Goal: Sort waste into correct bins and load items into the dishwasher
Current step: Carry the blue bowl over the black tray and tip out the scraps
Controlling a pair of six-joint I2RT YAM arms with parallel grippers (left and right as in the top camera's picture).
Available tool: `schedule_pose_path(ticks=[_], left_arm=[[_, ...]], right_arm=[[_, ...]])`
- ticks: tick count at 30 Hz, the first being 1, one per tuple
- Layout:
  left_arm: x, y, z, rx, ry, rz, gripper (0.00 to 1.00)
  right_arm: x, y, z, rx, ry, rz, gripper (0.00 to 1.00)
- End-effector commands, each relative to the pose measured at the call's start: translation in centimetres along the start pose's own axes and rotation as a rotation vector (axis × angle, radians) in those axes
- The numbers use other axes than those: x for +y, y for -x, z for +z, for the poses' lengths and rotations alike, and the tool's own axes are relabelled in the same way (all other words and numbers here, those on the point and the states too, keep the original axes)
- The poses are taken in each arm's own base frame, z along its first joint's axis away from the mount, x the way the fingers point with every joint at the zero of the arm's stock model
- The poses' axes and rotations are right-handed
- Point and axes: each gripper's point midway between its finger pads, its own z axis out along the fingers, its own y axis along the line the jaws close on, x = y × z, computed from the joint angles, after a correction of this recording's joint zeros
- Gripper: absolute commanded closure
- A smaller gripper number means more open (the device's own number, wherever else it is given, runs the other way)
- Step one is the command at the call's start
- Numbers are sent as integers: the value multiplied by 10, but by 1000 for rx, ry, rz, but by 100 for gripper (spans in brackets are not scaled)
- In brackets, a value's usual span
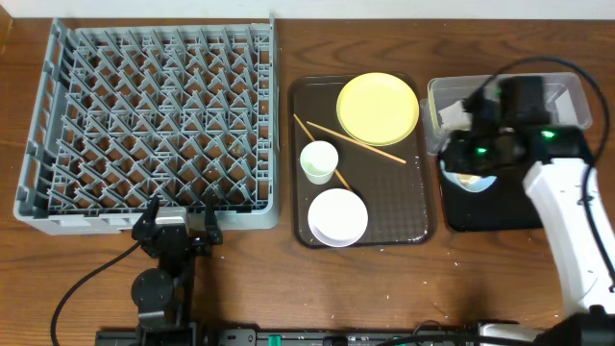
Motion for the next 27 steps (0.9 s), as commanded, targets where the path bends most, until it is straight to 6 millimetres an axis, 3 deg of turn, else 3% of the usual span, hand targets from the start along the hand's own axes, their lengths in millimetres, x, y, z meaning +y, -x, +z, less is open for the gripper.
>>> schedule_pose_path(ticks=[1,7,18,27], left_arm=[[-4,-14,1,42,-20,-14,8],[-4,-14,1,42,-20,-14,8],[-4,-14,1,42,-20,-14,8],[-4,-14,1,42,-20,-14,8]], right_arm=[[1,-3,-3,-20,207,-30,99],[-24,2,-6,-108,346,70,99],[-40,-1,-17,-271,622,134,99],[-51,0,-36,-370,709,134,99]])
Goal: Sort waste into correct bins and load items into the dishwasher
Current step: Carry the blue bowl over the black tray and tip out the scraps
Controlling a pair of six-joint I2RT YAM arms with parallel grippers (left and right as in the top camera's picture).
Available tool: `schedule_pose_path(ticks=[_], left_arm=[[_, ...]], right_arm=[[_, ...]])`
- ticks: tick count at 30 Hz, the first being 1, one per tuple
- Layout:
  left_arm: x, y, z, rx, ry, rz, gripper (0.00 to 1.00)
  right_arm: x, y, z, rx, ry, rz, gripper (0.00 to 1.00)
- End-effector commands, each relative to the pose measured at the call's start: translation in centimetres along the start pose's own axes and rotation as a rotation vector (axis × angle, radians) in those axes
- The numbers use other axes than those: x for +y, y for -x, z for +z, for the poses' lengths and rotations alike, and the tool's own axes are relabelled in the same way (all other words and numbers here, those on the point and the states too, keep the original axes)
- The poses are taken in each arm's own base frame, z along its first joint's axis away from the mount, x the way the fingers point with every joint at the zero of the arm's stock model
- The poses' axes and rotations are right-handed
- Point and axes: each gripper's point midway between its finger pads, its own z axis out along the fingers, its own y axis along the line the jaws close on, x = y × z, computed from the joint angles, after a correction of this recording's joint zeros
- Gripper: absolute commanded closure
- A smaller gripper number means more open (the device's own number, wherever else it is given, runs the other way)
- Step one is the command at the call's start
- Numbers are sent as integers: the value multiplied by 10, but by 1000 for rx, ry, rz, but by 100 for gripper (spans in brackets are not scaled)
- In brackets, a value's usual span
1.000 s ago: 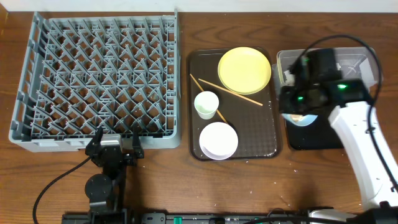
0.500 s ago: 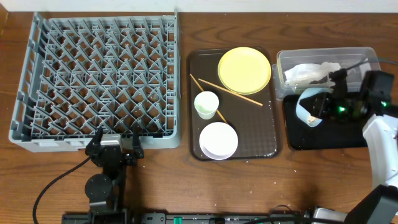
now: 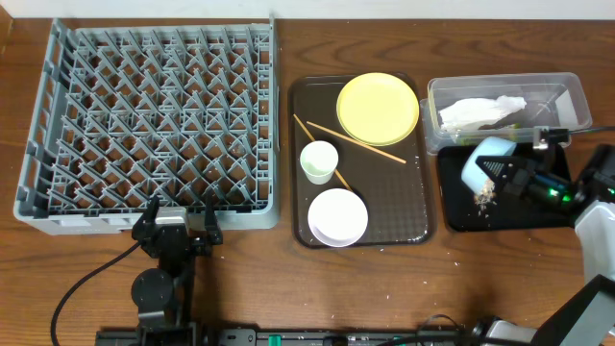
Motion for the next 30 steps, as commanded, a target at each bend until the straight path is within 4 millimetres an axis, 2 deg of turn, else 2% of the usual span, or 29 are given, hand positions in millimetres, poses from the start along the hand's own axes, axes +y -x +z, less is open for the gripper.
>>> schedule_pose_path(ticks=[1,6,14,20,30], left_arm=[[-4,-14,1,42,-21,-14,8],[-4,-14,1,42,-21,-14,8],[-4,-14,1,42,-21,-14,8],[-4,-14,1,42,-21,-14,8],[-4,-14,1,42,-21,-14,8]], right_arm=[[15,4,-7,-32,99,-38,99],[18,6,-12,-50,126,-55,99],[41,20,-26,-98,286,-32,99],[50,22,-33,-106,348,1,99],[41,30,-47,-122,341,211,99]])
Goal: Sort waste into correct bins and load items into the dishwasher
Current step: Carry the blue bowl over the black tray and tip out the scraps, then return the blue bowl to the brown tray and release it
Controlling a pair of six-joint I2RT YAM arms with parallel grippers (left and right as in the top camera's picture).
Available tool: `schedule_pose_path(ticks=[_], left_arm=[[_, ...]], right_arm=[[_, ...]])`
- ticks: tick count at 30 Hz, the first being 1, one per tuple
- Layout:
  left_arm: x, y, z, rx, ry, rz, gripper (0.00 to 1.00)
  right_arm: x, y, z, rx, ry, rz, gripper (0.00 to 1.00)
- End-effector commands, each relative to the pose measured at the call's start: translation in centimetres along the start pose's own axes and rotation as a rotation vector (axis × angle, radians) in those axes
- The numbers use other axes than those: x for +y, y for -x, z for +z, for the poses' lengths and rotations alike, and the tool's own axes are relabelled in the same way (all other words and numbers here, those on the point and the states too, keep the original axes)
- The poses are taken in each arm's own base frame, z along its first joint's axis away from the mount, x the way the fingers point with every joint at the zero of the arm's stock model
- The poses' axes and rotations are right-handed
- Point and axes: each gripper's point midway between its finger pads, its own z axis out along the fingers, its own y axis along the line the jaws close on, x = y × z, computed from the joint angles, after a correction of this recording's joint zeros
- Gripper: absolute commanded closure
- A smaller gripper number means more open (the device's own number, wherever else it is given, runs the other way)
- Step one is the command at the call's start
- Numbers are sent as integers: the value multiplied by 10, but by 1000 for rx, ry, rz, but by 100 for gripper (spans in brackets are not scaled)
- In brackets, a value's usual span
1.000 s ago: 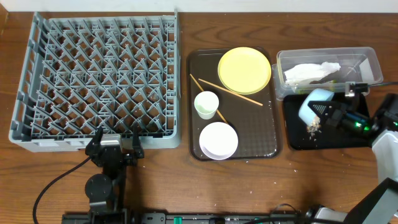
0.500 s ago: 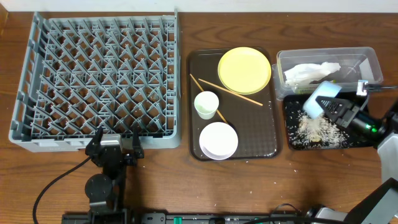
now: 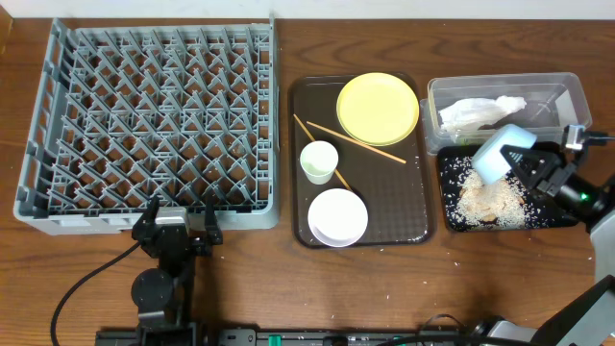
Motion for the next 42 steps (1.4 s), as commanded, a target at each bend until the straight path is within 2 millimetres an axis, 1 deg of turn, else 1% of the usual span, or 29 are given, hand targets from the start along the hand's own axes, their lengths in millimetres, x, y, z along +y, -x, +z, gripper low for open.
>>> schedule_pose_path(ticks=[1,9,12,16,18,23,26,30,33,36,38,42], left_arm=[[-4,-14,1,42,-21,-14,8],[-4,-14,1,42,-21,-14,8],[-4,-14,1,42,-21,-14,8],[-4,-14,1,42,-21,-14,8],[-4,-14,1,42,-21,-14,8],[-4,-14,1,42,-21,-14,8],[-4,-14,1,42,-21,-14,8],[-4,-14,1,42,-21,-14,8],[-4,-14,1,42,-21,-14,8],[-4,-14,1,42,-21,-14,8],[-4,-14,1,42,-21,-14,8],[-4,-14,1,42,-21,-14,8]], right_arm=[[7,3,-8,-17,39,74,99],[6,4,-11,-27,35,119,99],[2,5,-11,-33,14,117,99],[-4,11,-11,-48,-29,119,99],[-2,13,-11,-48,-20,145,99],[-2,17,-11,-52,-24,126,99],[-6,18,-11,-62,-50,122,99],[-6,16,-7,-49,-48,117,99],[-2,11,4,-9,-37,104,99],[3,1,25,55,-32,70,99],[5,-7,42,97,-57,48,99],[13,-34,86,198,-139,-45,98]])
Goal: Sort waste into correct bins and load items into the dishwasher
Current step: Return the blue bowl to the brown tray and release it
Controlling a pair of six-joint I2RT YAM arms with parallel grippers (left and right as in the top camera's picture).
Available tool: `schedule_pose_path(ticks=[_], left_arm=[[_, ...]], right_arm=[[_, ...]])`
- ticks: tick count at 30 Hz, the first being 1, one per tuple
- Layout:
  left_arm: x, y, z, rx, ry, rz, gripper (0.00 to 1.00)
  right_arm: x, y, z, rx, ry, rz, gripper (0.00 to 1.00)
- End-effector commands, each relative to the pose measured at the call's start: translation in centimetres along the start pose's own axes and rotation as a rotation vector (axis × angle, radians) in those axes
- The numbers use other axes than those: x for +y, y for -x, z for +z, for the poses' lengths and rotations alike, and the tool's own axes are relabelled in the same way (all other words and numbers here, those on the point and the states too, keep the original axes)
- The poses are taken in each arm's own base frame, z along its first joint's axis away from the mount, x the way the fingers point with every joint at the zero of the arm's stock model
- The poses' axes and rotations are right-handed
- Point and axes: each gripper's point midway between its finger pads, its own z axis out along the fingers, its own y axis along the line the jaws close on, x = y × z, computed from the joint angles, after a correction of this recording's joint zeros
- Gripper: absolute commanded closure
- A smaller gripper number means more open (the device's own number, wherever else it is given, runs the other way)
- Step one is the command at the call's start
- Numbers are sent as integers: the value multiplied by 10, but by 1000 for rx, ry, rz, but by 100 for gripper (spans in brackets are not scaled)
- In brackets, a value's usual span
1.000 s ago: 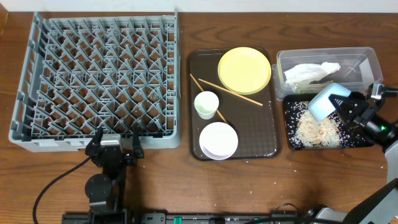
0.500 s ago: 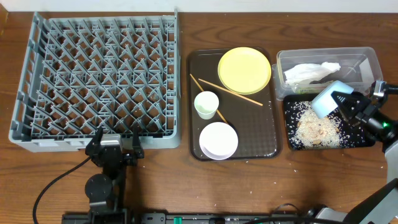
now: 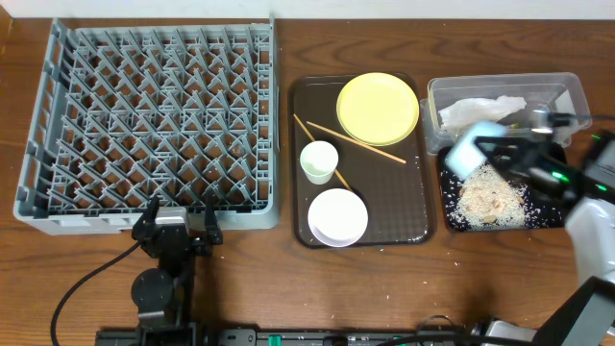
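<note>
My right gripper [image 3: 492, 150] is shut on a light blue bowl [image 3: 467, 151]. It holds the bowl tipped and motion-blurred over the left rear corner of the black bin [image 3: 548, 217], where a pile of rice [image 3: 488, 198] lies. On the brown tray [image 3: 404, 207] are a yellow plate [image 3: 378, 108], a pair of chopsticks [image 3: 351, 135], a white cup [image 3: 319, 160] and a white plate [image 3: 337, 216]. The grey dish rack [image 3: 154, 125] stands at the left. My left gripper [image 3: 179, 213] rests at the rack's front edge, its fingers apart and holding nothing.
A clear bin [image 3: 569, 94] holding crumpled white paper [image 3: 480, 109] stands behind the black bin. Stray rice grains dot the table near the tray's front edge. The right arm stretches in from the right edge.
The right gripper has shifted left with the bowl, from over the black bin's middle rear to its left rear corner. The rice pile is unchanged. The left arm is still.
At first the right gripper held the blue bowl low over the black bin. Then the bowl was tipped with a few grains falling. Later a full pile of rice lay in the bin beneath the tilted bowl. Now the bowl is further left.
</note>
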Motion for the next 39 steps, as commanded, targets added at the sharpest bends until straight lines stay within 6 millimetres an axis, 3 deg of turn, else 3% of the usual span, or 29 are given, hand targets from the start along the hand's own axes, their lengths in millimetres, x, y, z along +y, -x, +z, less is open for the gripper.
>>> schedule_pose_path(ticks=[1,4,8,13,16,26,39], left_arm=[[-4,-14,1,42,-21,-14,8],[-4,-14,1,42,-21,-14,8],[-4,-14,1,42,-21,-14,8],[-4,-14,1,42,-21,-14,8],[-4,-14,1,42,-21,-14,8],[-4,-14,1,42,-21,-14,8],[-4,-14,1,42,-21,-14,8]], right_arm=[[16,-10,34,44,-100,-114,98],[24,-29,67,91,-210,-203,98],[33,-50,97,147,-412,-367,99],[40,-66,107,162,-715,-558,99],[39,-77,111,176,-798,-600,99],[-28,-115,113,390,-989,-472,99],[-95,-153,122,612,-1083,-330,99]])
